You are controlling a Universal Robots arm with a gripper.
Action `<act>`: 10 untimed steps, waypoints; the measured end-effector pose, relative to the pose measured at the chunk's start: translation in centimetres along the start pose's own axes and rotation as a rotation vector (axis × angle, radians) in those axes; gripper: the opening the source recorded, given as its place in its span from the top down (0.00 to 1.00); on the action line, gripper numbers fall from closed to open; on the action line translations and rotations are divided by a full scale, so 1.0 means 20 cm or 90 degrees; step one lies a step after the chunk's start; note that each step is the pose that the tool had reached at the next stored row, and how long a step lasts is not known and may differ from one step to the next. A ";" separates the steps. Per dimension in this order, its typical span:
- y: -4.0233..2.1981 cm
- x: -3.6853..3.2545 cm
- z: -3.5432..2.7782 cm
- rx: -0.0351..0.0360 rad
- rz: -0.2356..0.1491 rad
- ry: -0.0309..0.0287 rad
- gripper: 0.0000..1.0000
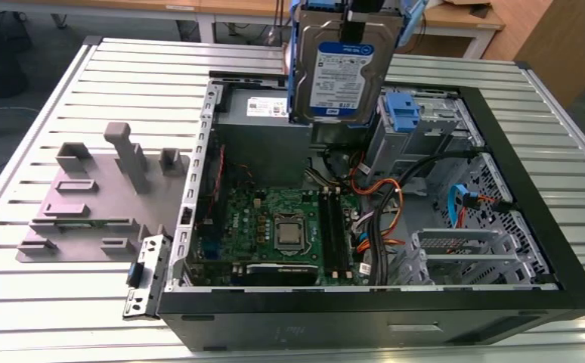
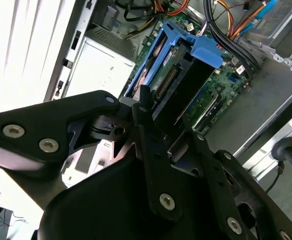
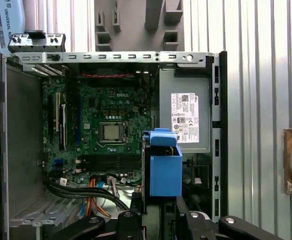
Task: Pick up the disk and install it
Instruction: 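Pick up the disk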
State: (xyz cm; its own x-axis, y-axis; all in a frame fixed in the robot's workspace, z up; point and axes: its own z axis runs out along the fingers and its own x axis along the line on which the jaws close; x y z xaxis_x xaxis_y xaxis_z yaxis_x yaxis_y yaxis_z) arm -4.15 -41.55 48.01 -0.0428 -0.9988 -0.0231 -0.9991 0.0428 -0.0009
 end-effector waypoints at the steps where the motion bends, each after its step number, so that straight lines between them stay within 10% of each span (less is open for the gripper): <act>1: 0.000 0.009 0.000 0.0000 0.000 0.0000 0.65; 10: -0.004 0.086 -0.002 0.0001 0.002 0.0002 0.65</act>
State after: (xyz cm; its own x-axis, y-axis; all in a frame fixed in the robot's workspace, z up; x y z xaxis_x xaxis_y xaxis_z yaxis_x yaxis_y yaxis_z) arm -4.15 -43.27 48.01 -0.0463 -0.9987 -0.0227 -0.9989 0.0463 -0.0009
